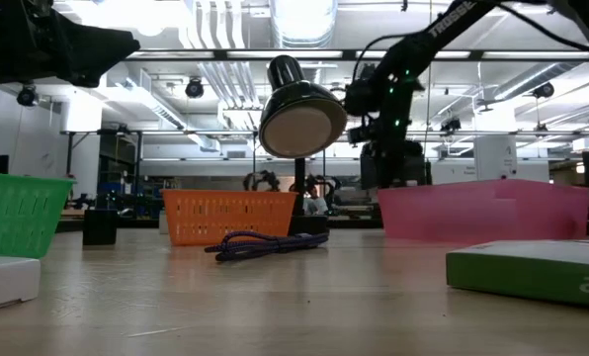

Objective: Pick and place items into bin
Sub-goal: Put the white charger cable into the pink bin

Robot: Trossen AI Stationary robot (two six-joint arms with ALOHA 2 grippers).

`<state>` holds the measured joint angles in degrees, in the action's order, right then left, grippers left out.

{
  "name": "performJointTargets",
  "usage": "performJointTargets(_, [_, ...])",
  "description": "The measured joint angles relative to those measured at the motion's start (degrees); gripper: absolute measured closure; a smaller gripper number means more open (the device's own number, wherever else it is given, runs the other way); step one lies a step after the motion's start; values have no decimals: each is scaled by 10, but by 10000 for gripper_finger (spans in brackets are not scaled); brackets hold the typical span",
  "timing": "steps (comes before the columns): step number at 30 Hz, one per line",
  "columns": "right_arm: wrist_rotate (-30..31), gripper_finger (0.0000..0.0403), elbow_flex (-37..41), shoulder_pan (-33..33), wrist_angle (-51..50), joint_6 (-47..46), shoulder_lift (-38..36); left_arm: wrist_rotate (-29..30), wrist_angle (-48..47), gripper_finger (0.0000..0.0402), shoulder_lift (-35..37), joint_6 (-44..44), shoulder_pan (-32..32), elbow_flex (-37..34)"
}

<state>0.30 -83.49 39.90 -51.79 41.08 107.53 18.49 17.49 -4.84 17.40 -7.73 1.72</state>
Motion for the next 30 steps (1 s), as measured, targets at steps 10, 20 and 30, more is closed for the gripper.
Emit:
performJointTargets(10, [-2,381,-3,-15,-110,-120,-107,0,0,265,0,0,0,0])
performJointTargets(20, [-3,381,9,-63,-241,-245,-190,0,0,265,0,0,0,0])
performJointTargets(30, [-8,381,77,-101,-273,-281,-252,0,0,265,0,0,0,0])
